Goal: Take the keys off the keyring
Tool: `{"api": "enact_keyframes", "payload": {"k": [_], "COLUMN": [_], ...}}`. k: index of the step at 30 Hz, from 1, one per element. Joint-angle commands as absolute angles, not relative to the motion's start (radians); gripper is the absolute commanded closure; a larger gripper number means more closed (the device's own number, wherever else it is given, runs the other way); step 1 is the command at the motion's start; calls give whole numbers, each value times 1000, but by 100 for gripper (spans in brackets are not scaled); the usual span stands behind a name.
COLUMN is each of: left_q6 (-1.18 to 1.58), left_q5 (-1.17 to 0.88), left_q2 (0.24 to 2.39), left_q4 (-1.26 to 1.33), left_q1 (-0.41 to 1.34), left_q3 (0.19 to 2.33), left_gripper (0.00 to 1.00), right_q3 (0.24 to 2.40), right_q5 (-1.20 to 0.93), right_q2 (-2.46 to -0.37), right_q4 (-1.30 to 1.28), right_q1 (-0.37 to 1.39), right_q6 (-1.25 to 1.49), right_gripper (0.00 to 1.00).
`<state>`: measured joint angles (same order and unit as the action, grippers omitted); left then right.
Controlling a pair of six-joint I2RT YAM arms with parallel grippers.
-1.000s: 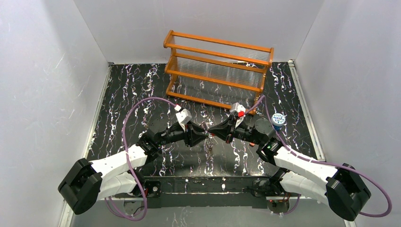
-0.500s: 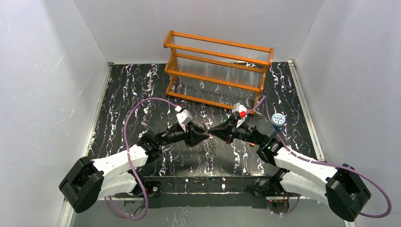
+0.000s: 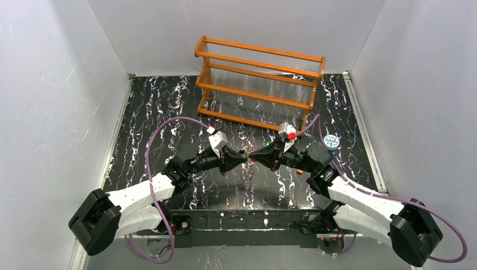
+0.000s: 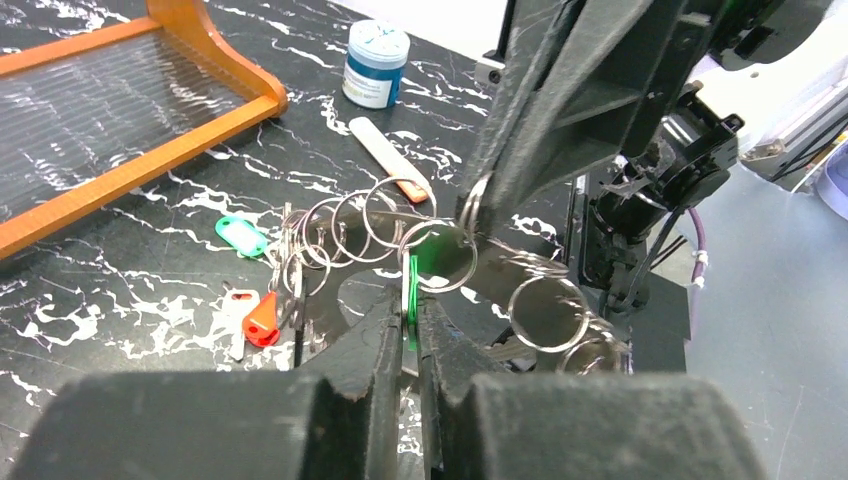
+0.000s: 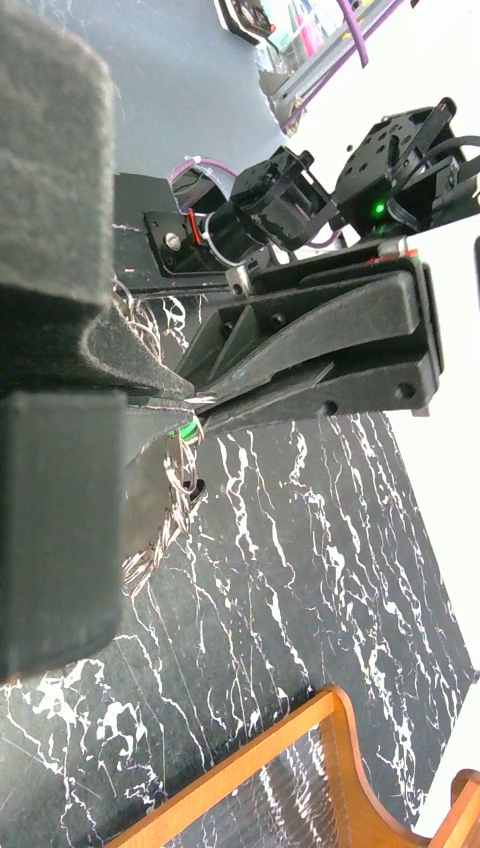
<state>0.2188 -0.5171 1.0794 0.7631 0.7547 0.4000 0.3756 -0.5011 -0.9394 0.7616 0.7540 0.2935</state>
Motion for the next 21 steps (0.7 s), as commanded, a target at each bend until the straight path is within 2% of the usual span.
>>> {"api": "enact_keyframes", "payload": {"k": [1,21], "left_q6": [188,94], "left_q5": [-500,-348], "left_q2": [1011,942], "left_q4": [788,532], "left_q1": [759,758], "left_q3": [381,476], "left_gripper": [100,100], "right_q3": [374,420], "right_q5": [-506,-554], "right_q2": [-896,-816], "right_q4": [808,625], "right_q1": [743,721], "right_q6": [281,204], "right_gripper": [99,99]}}
